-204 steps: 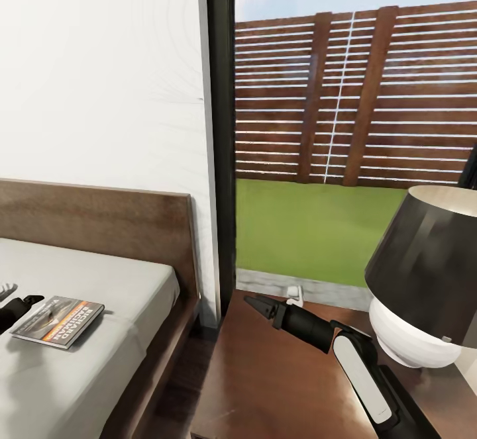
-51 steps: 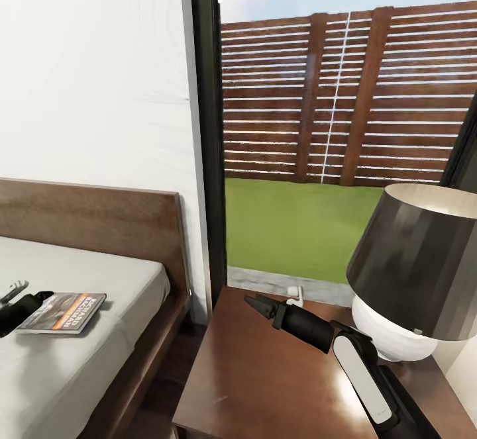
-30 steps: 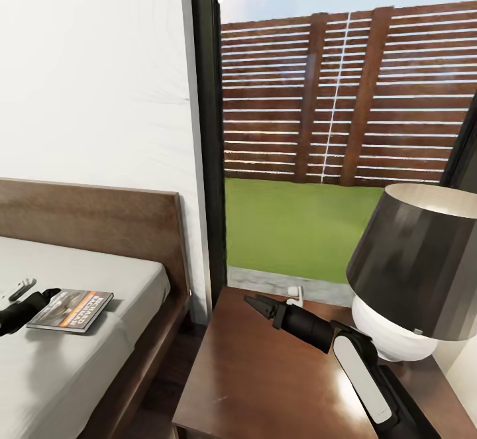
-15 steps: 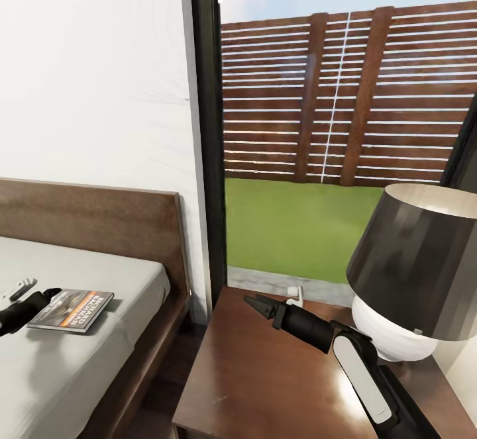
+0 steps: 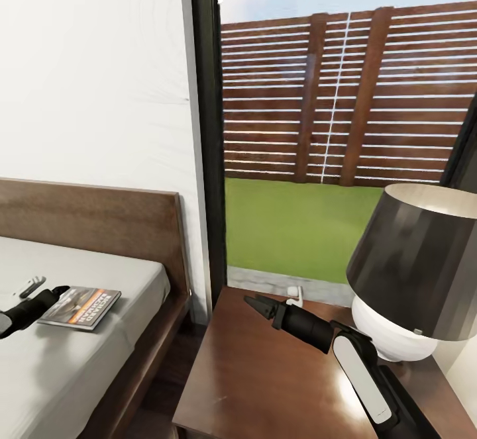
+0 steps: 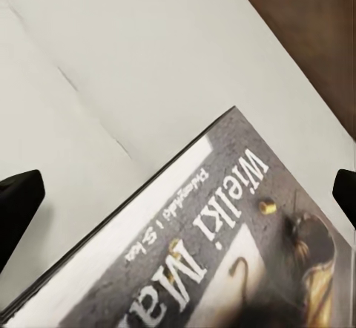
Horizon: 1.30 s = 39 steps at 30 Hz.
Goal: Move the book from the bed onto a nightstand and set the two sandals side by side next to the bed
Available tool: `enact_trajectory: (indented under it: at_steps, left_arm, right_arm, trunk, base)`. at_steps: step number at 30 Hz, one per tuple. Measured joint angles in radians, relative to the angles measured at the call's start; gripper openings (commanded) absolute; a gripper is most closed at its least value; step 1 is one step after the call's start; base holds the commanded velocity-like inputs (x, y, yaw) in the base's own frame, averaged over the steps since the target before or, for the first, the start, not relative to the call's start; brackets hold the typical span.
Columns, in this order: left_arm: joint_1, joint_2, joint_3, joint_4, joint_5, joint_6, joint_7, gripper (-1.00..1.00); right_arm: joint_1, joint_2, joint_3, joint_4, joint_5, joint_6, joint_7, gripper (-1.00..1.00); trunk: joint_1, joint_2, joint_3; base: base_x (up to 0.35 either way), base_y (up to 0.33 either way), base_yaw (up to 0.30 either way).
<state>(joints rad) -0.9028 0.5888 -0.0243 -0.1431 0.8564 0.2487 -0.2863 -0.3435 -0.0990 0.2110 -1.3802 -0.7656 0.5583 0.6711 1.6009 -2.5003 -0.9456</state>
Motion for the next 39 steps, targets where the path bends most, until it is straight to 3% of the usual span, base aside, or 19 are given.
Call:
enact_trajectory:
  at_steps: [39]
  left_arm:
    - [0.000,-0.042,0.000,-0.031,-0.001,0.009,-0.002,1.00]
  right_arm:
    - [0.000,0.002,0.002,0.000,0.000,0.000,0.000,1.00]
  trunk:
    - [0.000,0.000,0.000]
  base:
    - [0.000,0.000,0.000]
